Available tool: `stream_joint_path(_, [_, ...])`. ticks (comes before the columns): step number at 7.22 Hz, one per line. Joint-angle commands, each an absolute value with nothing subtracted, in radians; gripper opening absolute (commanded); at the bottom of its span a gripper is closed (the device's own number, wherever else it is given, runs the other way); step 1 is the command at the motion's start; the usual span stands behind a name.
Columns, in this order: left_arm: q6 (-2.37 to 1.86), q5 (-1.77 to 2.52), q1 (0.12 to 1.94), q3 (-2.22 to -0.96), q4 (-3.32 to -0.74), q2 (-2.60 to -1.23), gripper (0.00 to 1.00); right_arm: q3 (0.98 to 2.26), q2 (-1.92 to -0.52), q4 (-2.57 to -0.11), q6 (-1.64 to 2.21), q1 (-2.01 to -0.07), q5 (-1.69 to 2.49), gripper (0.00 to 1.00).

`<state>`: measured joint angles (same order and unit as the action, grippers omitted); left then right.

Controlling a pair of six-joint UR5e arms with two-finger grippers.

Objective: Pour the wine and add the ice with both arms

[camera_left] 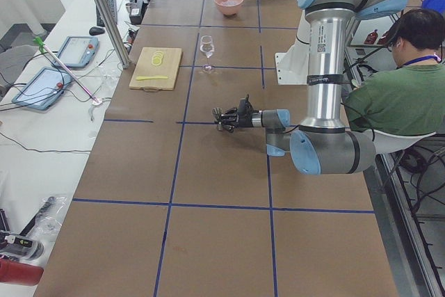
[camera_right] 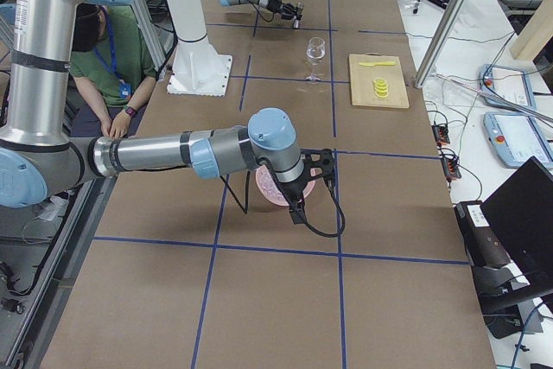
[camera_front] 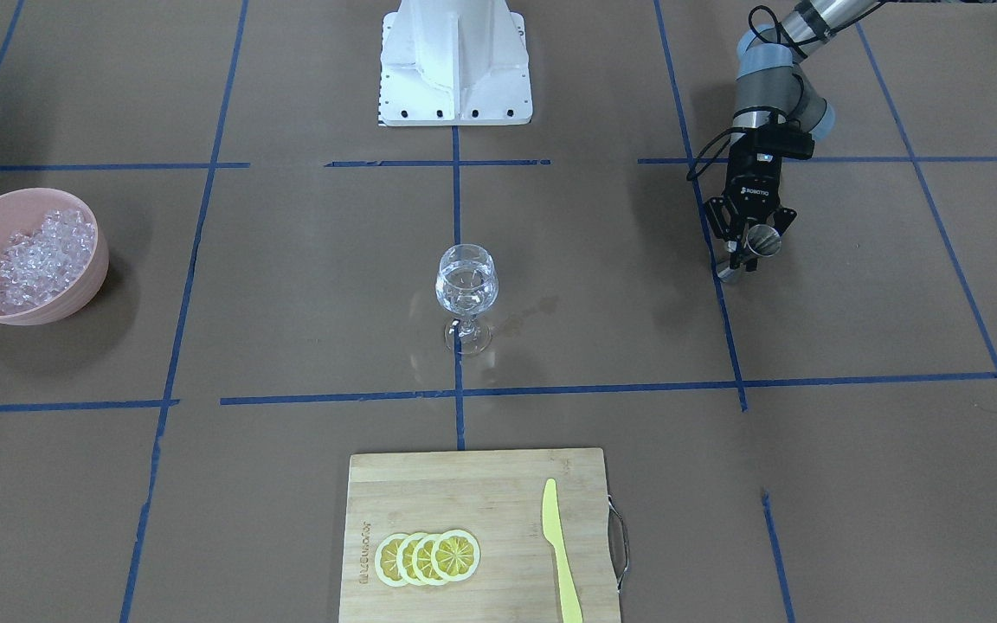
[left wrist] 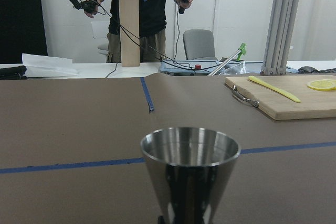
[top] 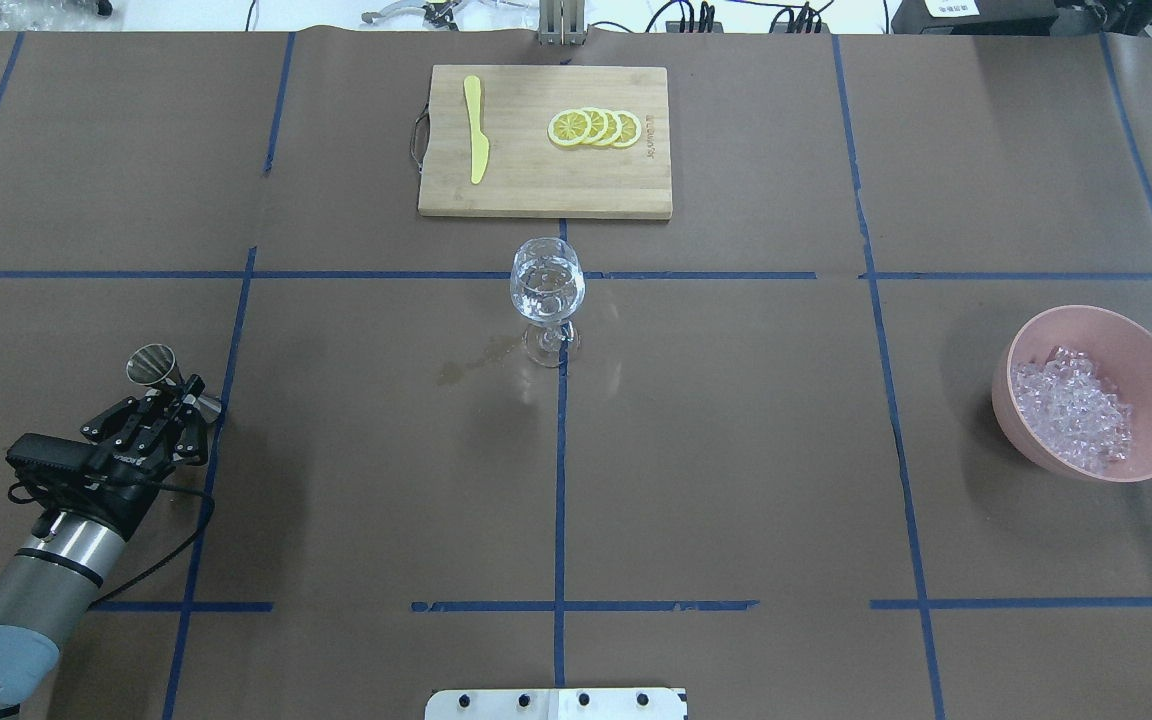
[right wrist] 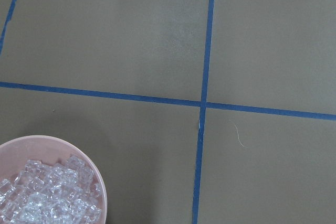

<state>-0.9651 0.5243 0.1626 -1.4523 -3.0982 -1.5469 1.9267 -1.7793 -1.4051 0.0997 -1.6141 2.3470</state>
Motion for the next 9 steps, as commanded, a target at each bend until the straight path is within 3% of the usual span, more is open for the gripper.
stream_joint_path(1, [-0.963, 0.515, 0.163, -1.451, -3.099, -1.543, 0.0, 1.928, -1.781, -1.405, 0.1, -1.617, 2.347, 1.0])
stream_joint_path(9, [-0.963, 0.502, 0.15, -1.431, -3.096, -1.551, 0.22, 1.927, -1.781, -1.405, 0.098, -1.621, 2.347, 1.0])
